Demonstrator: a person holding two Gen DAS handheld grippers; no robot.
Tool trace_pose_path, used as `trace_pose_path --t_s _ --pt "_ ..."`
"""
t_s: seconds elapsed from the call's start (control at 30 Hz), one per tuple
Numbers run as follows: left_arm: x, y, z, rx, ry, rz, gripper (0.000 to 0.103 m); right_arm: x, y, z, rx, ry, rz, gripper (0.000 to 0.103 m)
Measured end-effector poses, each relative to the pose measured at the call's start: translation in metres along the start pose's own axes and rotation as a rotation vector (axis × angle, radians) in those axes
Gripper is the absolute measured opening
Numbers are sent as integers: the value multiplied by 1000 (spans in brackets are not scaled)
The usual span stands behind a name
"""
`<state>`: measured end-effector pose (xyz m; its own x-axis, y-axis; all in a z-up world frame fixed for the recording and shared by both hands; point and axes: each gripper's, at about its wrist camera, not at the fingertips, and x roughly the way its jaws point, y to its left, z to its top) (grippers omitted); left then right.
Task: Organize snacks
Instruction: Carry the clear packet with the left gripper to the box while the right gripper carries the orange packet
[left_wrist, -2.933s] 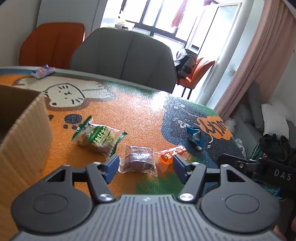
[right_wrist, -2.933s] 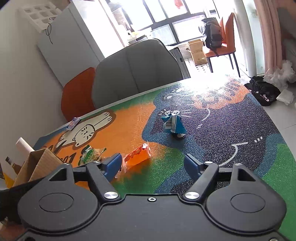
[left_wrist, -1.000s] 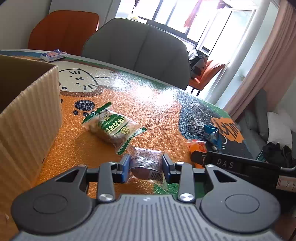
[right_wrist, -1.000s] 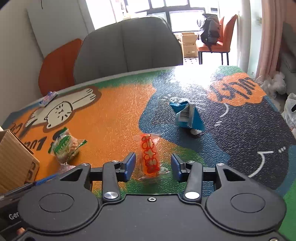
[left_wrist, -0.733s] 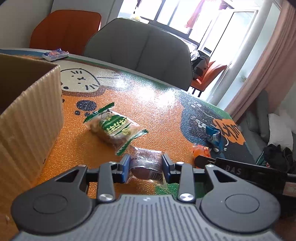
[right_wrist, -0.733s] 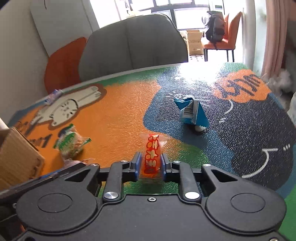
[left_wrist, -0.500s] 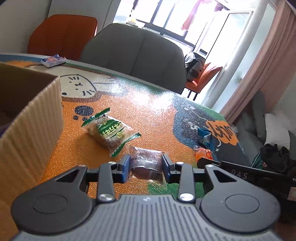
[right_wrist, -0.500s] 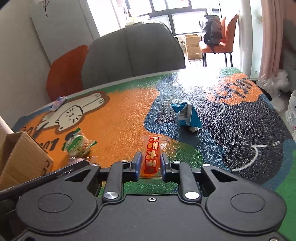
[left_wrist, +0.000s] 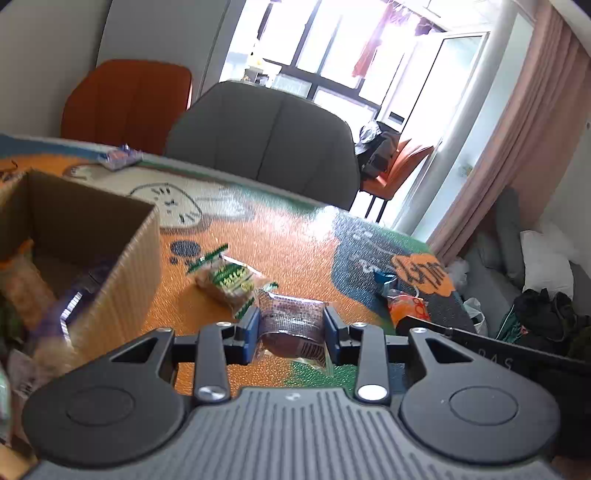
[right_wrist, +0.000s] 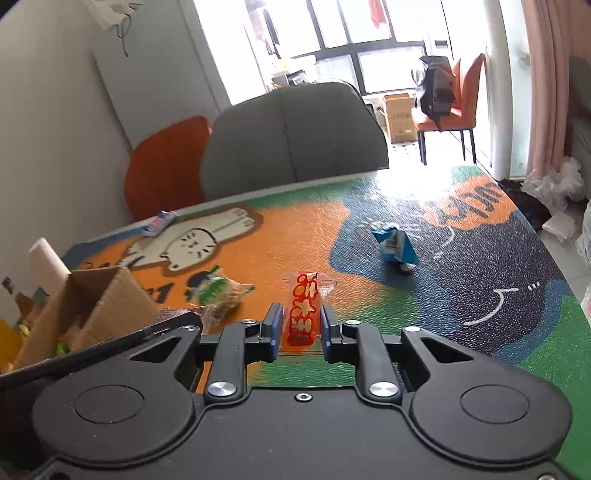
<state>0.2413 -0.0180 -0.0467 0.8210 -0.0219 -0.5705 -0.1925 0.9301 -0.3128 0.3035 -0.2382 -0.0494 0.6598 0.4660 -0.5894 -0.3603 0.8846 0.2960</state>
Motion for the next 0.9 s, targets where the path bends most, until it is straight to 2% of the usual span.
trace_pose_path --t_s 0.43,0.47,0.53,0.67,0.83,0.9 --pt "-55 21 17 30 -80 22 35 -27 46 5 -49 -67 83 20" --pt "-58 24 17 30 -83 27 35 -28 50 5 -53 -71 89 18" --pt "-63 29 19 27 -87 35 35 -28 56 5 -58 -69 109 4" --pt "-69 42 20 17 -91 60 35 -23 69 3 -84 -67 114 0" --pt "-74 61 20 -6 -92 90 35 -13 73 -6 -73 -12 114 1" --pt "-76 69 20 -15 -93 109 35 -10 73 -12 -61 17 109 9"
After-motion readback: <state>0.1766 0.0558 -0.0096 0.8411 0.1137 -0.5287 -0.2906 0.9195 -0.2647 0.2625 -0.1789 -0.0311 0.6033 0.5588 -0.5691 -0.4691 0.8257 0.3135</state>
